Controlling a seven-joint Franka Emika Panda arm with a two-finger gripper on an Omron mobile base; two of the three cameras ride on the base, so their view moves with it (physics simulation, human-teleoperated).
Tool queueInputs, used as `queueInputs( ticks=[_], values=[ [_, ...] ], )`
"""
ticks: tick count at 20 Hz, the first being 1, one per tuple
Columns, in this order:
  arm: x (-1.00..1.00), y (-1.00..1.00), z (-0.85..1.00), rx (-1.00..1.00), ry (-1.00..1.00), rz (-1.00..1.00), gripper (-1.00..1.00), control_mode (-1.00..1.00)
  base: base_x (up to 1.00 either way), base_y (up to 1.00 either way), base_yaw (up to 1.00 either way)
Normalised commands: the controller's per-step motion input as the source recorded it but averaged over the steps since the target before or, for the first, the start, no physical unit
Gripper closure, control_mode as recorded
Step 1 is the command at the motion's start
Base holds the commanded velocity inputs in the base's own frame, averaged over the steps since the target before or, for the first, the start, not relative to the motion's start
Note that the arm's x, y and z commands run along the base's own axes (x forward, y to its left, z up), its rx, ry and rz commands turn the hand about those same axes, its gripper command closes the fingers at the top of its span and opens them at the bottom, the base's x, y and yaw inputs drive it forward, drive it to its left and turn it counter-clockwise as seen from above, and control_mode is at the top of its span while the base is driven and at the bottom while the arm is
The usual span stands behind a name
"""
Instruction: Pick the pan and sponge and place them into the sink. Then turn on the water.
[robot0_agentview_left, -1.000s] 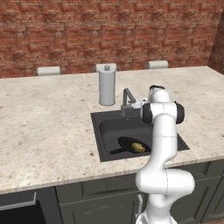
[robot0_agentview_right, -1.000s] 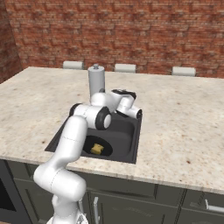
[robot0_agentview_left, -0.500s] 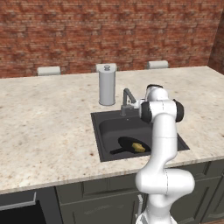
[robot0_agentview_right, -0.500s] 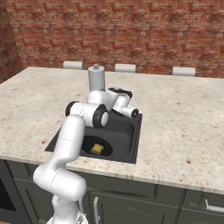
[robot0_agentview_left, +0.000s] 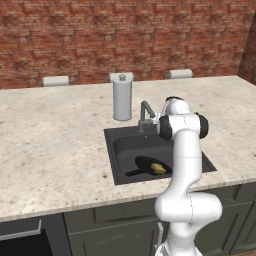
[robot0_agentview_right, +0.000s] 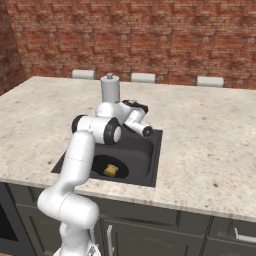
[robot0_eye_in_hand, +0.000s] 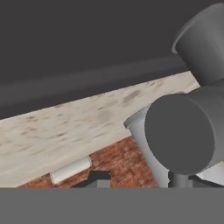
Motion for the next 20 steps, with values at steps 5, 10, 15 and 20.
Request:
queueInputs(
  ticks=[5,10,15,20],
  values=[
    [0.00,-1.00,-0.22,0.14,0.10,-0.15,1.00,-1.00,0.00,0.00,0.00],
    [0.00,-1.00,-0.23,0.15,0.11,-0.13,1.00,-1.00,0.00,0.00,0.00],
    [0.00,-1.00,-0.20,0.15,0.11,-0.11,1.00,-1.00,0.00,0.00,0.00],
    [-0.08,-0.68,-0.09,0.11,0.01,-0.08,1.00,-1.00,0.00,0.00,0.00]
  ],
)
